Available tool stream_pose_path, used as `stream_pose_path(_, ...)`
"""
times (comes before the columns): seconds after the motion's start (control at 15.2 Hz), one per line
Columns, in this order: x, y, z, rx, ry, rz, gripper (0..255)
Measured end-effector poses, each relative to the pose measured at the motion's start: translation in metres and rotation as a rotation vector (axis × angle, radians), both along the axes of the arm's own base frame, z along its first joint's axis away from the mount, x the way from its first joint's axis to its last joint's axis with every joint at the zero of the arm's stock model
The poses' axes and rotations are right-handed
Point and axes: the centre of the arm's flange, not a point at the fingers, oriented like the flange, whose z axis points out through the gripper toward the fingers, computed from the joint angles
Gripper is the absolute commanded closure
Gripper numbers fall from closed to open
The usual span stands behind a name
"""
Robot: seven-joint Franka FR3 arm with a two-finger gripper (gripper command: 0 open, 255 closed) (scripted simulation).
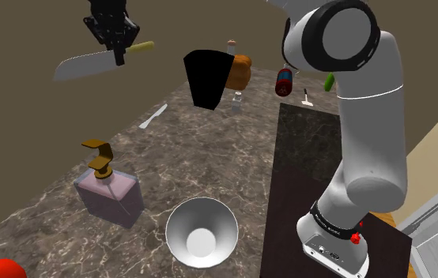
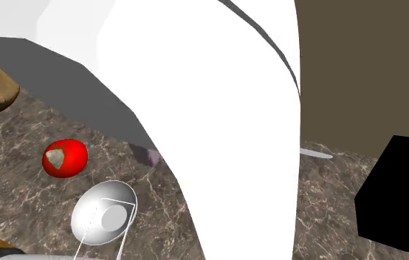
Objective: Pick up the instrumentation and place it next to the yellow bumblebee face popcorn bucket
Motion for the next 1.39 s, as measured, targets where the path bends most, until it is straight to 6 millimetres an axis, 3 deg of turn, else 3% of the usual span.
stream_pose_path(0.2,-0.002,-0.006,0.011,-0.001,0.002,0.0,255)
stream_pose_path(1.39,-0.017,-0.237,0.014,-0.001,0.001,-0.002,255)
